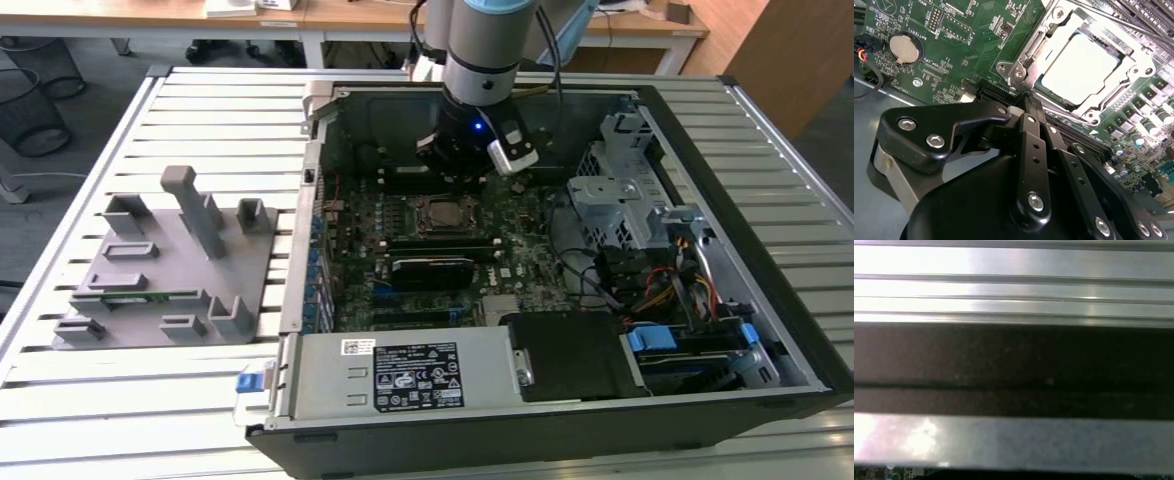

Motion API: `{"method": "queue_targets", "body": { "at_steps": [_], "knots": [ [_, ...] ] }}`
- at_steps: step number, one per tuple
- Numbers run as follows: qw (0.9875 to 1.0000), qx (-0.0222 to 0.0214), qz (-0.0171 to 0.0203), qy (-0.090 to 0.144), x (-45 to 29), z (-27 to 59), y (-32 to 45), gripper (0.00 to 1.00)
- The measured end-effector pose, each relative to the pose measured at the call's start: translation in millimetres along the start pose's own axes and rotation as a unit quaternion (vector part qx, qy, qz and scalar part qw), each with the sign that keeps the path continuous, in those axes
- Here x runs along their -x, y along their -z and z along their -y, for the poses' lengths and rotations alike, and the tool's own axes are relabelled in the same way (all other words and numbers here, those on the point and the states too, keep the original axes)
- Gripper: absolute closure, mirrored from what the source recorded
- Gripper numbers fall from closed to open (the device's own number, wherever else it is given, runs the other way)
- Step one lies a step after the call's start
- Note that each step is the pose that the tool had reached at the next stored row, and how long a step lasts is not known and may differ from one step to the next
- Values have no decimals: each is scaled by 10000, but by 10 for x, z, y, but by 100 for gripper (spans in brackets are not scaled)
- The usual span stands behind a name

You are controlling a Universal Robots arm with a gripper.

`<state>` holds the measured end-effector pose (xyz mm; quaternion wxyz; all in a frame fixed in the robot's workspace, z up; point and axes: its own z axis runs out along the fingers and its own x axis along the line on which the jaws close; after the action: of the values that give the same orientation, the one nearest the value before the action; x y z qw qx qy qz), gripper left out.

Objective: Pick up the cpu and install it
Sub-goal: 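Install the first cpu locking lever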

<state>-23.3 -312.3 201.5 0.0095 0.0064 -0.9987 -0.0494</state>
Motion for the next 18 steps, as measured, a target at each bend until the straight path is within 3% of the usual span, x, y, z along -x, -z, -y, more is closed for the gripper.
{"method": "queue_targets", "body": {
  "at_steps": [18],
  "knots": [
    [10000, -15, 0, 0, 3, 16, -47, 89]
  ]
}}
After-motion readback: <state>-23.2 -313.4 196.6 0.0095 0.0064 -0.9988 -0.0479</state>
